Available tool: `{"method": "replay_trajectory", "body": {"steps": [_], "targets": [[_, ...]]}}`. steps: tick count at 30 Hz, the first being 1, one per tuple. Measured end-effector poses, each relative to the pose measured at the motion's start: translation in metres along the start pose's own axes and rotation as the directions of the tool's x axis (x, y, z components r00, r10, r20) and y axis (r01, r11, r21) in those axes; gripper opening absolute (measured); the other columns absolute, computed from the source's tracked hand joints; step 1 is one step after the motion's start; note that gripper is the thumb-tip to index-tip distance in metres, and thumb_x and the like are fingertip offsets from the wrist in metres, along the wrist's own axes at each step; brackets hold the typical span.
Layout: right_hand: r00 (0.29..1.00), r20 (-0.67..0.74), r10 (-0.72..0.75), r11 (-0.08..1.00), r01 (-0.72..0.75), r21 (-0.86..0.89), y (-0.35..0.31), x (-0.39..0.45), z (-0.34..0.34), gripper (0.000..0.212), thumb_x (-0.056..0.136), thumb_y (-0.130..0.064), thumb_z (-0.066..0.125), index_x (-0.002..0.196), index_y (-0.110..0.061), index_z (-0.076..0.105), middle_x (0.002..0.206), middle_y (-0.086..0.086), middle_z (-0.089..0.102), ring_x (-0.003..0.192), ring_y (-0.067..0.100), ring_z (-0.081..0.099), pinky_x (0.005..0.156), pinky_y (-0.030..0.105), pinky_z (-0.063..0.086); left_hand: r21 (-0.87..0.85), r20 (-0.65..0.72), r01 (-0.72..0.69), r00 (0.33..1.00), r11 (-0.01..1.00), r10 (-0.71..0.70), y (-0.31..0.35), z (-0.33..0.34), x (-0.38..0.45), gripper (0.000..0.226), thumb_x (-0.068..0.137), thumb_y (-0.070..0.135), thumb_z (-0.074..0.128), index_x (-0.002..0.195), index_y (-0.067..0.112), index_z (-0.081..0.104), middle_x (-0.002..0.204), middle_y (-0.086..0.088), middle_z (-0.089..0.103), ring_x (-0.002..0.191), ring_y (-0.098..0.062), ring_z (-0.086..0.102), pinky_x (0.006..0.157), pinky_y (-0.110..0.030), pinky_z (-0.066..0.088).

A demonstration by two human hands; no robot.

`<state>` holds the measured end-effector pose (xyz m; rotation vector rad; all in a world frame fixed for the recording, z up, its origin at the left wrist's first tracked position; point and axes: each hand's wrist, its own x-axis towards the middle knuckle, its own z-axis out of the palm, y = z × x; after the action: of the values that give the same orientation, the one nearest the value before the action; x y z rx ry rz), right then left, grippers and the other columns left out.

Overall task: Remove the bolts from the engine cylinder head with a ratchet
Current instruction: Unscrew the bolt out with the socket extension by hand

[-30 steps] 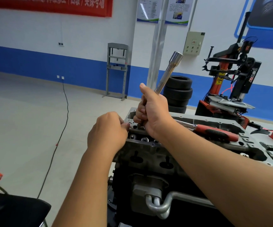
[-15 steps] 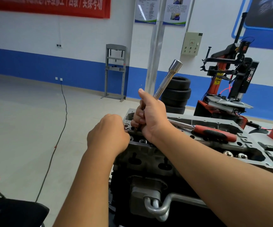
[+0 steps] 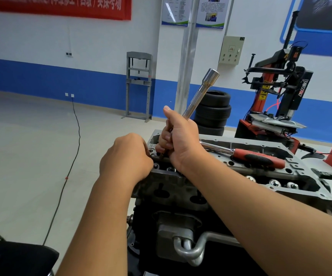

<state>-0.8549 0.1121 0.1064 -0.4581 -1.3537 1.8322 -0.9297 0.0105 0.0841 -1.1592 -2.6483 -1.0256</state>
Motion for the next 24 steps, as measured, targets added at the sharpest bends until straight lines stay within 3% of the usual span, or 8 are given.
{"method": "replay_trajectory", "body": {"steps": [9, 14, 19, 24], "targets": [[1.0, 0.007, -0.001, 1.0, 0.001, 0.0, 0.0, -0.002, 0.001, 0.04, 0.099, -0.034, 0.068, 0.071, -0.019, 0.042, 0.053, 0.002, 0.032, 0.043, 0.016, 0.027, 0.046, 0.028, 0.03, 0.027, 0.023, -0.027, 0.999, 0.999, 0.026, 0.005, 0.0, 0.003, 0.007, 0.093, 0.016, 0.073, 0.1, 0.017, 0.071, 0.089, -0.006, 0.062, 0.074, -0.021, 0.06, 0.063, -0.034, 0.052], [1.0, 0.01, 0.01, 1.0, -0.01, 0.013, 0.001, -0.001, 0.001, 0.04, 0.098, -0.035, 0.068, 0.071, -0.018, 0.044, 0.051, 0.001, 0.034, 0.041, 0.015, 0.029, 0.046, 0.025, 0.032, -0.057, -0.017, -0.043, 0.999, 0.997, 0.042, 0.007, -0.013, 0.006, 0.002, 0.095, 0.016, 0.074, 0.094, 0.018, 0.075, 0.084, -0.002, 0.063, 0.072, -0.015, 0.056, 0.054, -0.024, 0.037], [1.0, 0.018, 0.007, 1.0, -0.007, 0.021, 0.001, -0.001, 0.0, 0.044, 0.099, -0.035, 0.067, 0.067, -0.019, 0.042, 0.05, 0.002, 0.033, 0.039, 0.016, 0.029, 0.045, 0.024, 0.033, -0.122, -0.045, -0.112, 0.993, 0.986, 0.107, 0.009, -0.025, 0.009, 0.033, 0.096, 0.014, 0.073, 0.07, 0.029, 0.061, 0.082, 0.003, 0.063, 0.074, -0.013, 0.056, 0.056, -0.022, 0.037], [0.999, 0.044, -0.01, 1.0, 0.011, -0.017, -0.001, -0.001, 0.001, 0.042, 0.099, -0.037, 0.066, 0.068, -0.019, 0.043, 0.052, 0.001, 0.033, 0.041, 0.016, 0.029, 0.046, 0.024, 0.033, -0.327, -0.122, -0.21, 0.976, 0.921, 0.18, 0.005, -0.018, 0.01, 0.023, 0.096, 0.008, 0.073, 0.088, 0.027, 0.062, 0.085, 0.006, 0.065, 0.078, -0.007, 0.06, 0.062, -0.017, 0.039]]}}
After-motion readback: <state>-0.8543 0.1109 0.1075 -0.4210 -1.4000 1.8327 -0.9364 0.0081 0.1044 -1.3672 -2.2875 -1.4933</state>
